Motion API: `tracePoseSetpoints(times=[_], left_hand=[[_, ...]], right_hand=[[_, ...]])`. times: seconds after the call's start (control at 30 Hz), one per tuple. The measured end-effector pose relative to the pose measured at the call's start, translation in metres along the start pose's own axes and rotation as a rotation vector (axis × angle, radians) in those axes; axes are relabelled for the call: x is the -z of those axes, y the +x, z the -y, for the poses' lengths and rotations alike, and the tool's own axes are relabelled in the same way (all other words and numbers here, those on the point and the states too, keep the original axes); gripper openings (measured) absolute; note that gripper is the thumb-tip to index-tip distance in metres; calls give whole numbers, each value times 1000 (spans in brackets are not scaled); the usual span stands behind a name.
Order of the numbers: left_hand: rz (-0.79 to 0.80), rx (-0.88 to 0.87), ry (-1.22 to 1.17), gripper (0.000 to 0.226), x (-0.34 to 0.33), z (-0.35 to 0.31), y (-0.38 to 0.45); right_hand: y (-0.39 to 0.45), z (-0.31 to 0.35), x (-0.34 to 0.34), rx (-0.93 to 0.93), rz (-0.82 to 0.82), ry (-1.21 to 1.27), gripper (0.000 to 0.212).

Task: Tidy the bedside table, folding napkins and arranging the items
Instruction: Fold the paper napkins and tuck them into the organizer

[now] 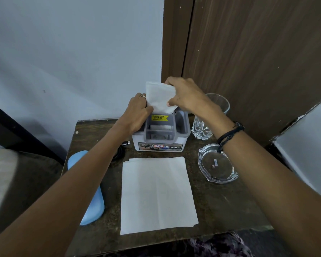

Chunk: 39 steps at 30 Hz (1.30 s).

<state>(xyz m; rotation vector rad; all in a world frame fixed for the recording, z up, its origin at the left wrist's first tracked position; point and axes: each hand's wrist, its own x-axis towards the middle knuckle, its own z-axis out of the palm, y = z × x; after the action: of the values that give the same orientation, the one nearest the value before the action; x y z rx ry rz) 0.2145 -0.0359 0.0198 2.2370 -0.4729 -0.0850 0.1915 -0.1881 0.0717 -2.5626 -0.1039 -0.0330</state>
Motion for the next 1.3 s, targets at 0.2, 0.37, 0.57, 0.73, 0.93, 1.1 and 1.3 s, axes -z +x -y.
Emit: tracePoseSetpoints(times=[0.2, 0.37, 0.57, 0.73, 0.93, 1.1, 1.3], left_hand=[[21, -34, 55, 32, -1, 3, -2], [18, -7, 46, 28, -1, 2, -1], [21, 21, 54, 33, -2, 4, 2], [28, 23, 86, 26, -1, 0, 0], [-7, -2, 155, 23, 1, -3, -9], [-249, 3, 219, 40, 3, -17, -21], [-356, -167, 126, 23, -12, -51, -85]], right_hand=[[-1, -6, -8, -15, -30, 20, 37], [0, -5, -5, -6, -26, 40, 39], [-6, -6, -11, 11, -51, 4, 38], [-9, -7, -11, 18, -78, 15, 39], [-25, -5, -18, 71, -262, -27, 49], [-45, 3, -11, 127, -367, -111, 54], [-87, 19, -14, 238, -417, -99, 25]])
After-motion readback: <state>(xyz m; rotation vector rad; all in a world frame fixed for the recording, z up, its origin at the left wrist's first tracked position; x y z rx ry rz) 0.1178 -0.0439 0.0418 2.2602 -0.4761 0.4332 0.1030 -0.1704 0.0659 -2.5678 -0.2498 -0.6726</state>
